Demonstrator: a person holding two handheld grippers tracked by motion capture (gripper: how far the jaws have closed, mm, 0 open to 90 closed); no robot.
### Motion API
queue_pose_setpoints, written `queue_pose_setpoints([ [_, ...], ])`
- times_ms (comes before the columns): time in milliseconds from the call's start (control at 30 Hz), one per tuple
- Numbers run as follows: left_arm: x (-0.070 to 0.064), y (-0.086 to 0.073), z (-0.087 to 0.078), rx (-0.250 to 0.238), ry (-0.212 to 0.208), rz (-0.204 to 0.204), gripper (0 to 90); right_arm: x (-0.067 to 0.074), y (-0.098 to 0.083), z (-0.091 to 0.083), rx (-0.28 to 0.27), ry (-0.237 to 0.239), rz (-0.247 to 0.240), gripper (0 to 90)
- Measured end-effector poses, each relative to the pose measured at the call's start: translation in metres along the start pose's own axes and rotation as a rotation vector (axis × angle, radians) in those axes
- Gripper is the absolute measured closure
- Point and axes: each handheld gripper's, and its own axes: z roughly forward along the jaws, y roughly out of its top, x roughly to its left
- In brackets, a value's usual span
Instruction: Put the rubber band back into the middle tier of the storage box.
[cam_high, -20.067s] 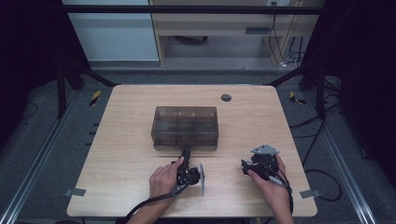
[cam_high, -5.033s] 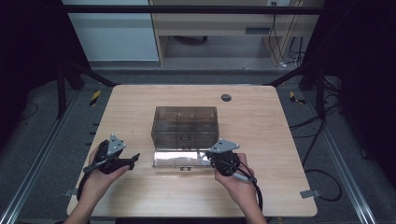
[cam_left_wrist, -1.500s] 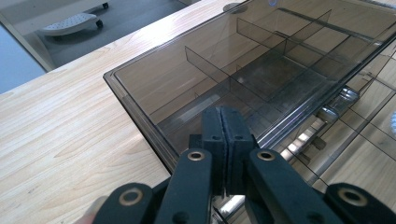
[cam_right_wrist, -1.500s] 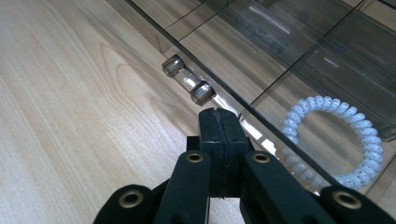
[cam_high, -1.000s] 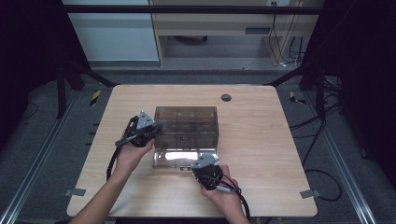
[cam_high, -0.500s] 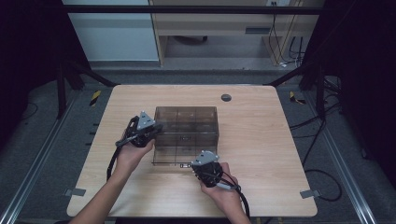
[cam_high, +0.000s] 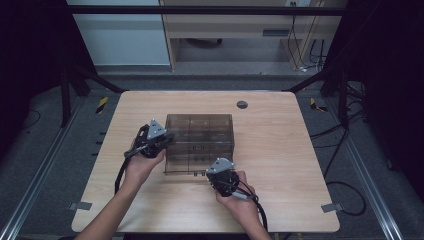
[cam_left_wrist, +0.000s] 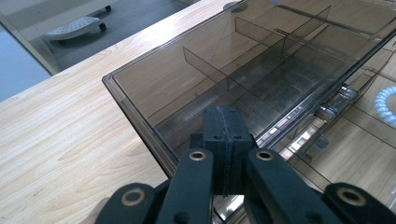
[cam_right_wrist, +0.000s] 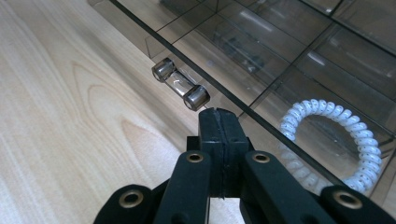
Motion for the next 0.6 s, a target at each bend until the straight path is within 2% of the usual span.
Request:
queue_pose_setpoints([
  [67, -0.0005, -0.0003, 0.0004, -0.008, -0.001, -0.011, 89.4, -0.0023, 0.0022, 0.0012, 0.0, -0.002, 0.008, 90.0],
  [367, -0.0005, -0.0008, 0.0002, -0.009, 0.001, -0.003, 89.4, -0.0069, 0.006, 0.0028, -0.011, -0.014, 0.006, 90.0],
  [400, -0.0026, -0.0016, -0.0016, 0.01, 0.013, -0.032, 89.4, -0.0071, 0.0058, 0.0028, -0.012, -0.015, 0.006, 90.0],
  [433, -0.0007, -0.0009, -0.0001, -0.009, 0.0, -0.002, 89.3, -0.0072, 0.0056, 0.0026, -0.014, -0.016, 0.005, 90.0],
  [467, -0.0014, -0.0012, -0.0015, 0.008, 0.008, -0.01, 89.4, -0.0071, 0.0056, 0.0025, -0.014, -0.017, 0.005, 90.0],
  [500, -0.0008, -0.0009, -0.0005, -0.006, 0.001, 0.003, 89.4, -0.0071, 0.0055, 0.0025, -0.014, -0.018, 0.005, 90.0],
  [600, -0.001, -0.0009, -0.0004, -0.006, 0.001, 0.003, 89.4, -0.0067, 0.0049, 0.0024, -0.01, -0.022, 0.005, 90.0],
])
